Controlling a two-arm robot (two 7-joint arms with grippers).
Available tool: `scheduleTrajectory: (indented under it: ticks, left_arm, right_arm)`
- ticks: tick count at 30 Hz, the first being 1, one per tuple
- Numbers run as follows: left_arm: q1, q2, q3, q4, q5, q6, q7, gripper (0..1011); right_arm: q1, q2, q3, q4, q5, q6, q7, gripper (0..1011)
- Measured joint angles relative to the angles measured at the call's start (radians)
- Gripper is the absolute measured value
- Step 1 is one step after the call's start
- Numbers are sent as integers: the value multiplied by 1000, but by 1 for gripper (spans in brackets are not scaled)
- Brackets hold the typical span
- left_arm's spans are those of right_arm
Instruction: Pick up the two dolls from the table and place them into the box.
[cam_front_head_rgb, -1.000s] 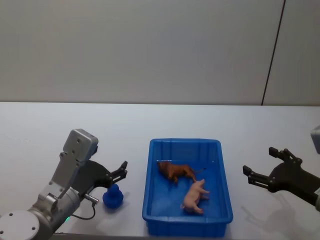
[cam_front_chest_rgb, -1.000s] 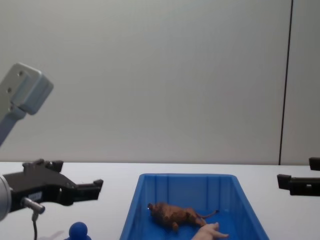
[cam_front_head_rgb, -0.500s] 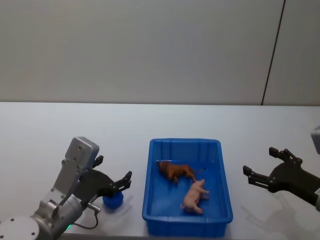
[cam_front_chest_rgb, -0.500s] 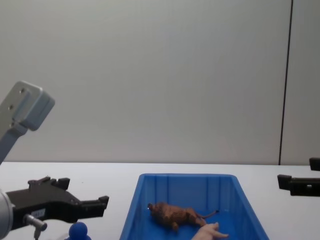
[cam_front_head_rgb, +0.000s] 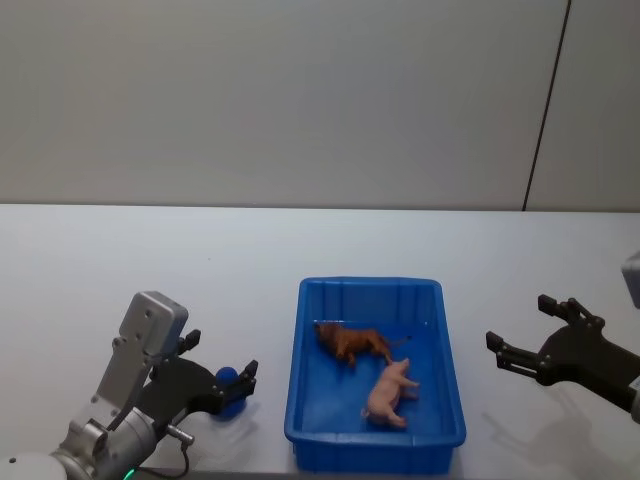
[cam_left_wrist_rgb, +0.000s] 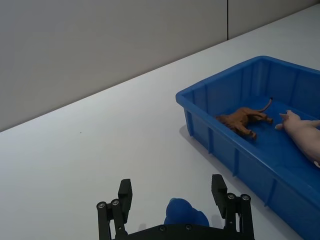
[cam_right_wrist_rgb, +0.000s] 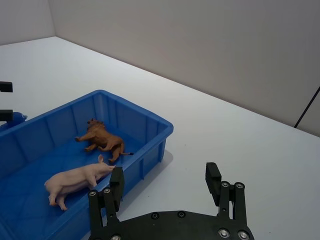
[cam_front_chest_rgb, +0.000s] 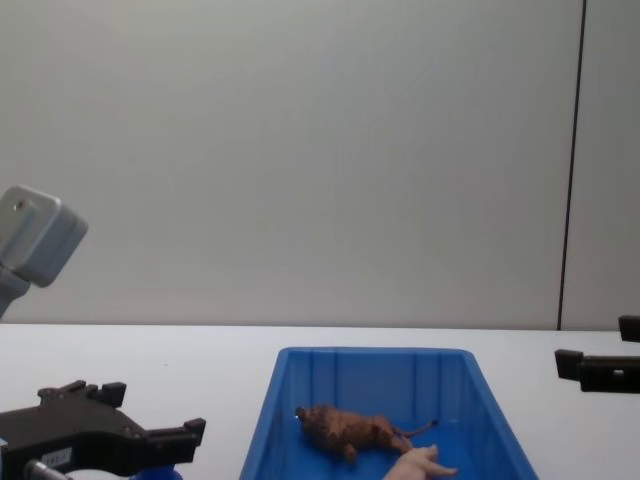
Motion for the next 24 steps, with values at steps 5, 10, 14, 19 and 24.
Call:
scheduleTrajectory:
  ticks: [5, 10, 14, 19, 24]
  left_arm:
    - [3, -3, 2, 9, 0, -2, -7, 1003]
    - [-6, -16, 8, 32, 10, -10, -25, 1003]
    - [-15, -28, 14, 53, 19, -15, -42, 1003]
    - [-26, -41, 20, 79, 31, -18, -62, 1003]
    - [-31, -48, 22, 94, 37, -18, -74, 1003]
  right_arm:
    - [0, 0, 0, 0, 0, 0, 0, 1001]
    - [0, 0, 0, 0, 0, 0, 0, 1001]
    - [0, 0, 0, 0, 0, 0, 0, 1001]
    - [0, 0, 0, 0, 0, 0, 0, 1001]
    - [0, 0, 0, 0, 0, 0, 0, 1001]
